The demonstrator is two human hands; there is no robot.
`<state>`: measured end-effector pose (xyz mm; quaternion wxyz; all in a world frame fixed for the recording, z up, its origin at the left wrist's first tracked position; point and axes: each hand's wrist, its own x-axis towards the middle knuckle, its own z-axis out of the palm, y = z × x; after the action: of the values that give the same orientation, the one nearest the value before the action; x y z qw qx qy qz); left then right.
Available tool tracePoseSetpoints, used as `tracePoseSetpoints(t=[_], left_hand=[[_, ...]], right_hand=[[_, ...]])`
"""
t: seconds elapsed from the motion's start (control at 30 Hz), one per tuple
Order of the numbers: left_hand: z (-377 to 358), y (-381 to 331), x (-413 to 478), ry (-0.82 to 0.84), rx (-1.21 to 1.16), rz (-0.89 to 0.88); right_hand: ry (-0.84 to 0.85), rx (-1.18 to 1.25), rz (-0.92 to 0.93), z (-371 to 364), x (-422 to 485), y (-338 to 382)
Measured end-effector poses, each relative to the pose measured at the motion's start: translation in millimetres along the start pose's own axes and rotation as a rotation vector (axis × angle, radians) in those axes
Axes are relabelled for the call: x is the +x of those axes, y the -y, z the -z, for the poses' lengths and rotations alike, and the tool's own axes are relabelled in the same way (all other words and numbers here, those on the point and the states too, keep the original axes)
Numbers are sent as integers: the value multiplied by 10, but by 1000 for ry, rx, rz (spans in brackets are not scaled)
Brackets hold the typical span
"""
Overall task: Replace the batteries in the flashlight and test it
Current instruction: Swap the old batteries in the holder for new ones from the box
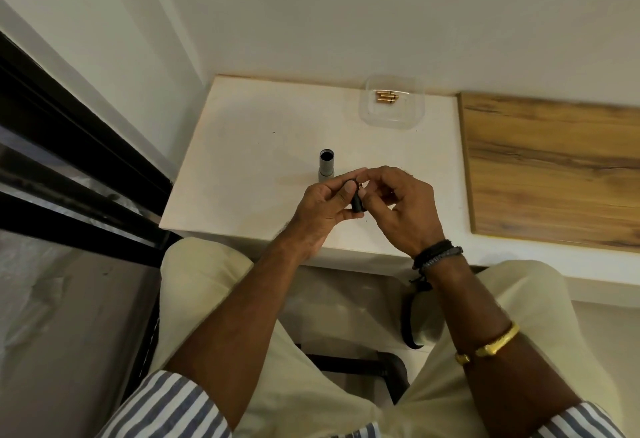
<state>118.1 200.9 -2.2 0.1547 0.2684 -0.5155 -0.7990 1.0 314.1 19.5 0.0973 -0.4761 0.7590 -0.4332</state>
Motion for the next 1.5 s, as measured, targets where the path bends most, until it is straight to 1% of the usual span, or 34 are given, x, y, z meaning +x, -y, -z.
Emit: tracePoseSetpoints(t=[0.17,0.57,0.83,1.07,1.17,1.23,1.3,1.37,1.43,1.5], left_hand=[[-16,5,-6,0,35,15],[-28,-24,-28,-9,85,9],[-52,-5,-37,-24,132,-3],[-98,-33,-25,-37,99,-12],[-80,-23,-5,-59,72,-10],[-57,-19,7,-102,46,3],[-37,-9,23,-146,27,23],[-14,11,39,-163,6,47],[0,30,54,-169,-25,74],[1,39,76,-180,-46,93]], right_hand=[[-21,8,-28,20,4,-5],[26,-38,-24,35,19,27],[35,-16,-34,18,46,26],[-65,29,-9,26,3,-5],[-90,144,-108,12,-13,1],[-128,267,-204,-21,-18,1],[-210,447,-326,-37,-13,-32],[-331,590,-487,6,12,-119],[-426,617,-620,95,50,-269],[-453,553,-708,170,103,-476]])
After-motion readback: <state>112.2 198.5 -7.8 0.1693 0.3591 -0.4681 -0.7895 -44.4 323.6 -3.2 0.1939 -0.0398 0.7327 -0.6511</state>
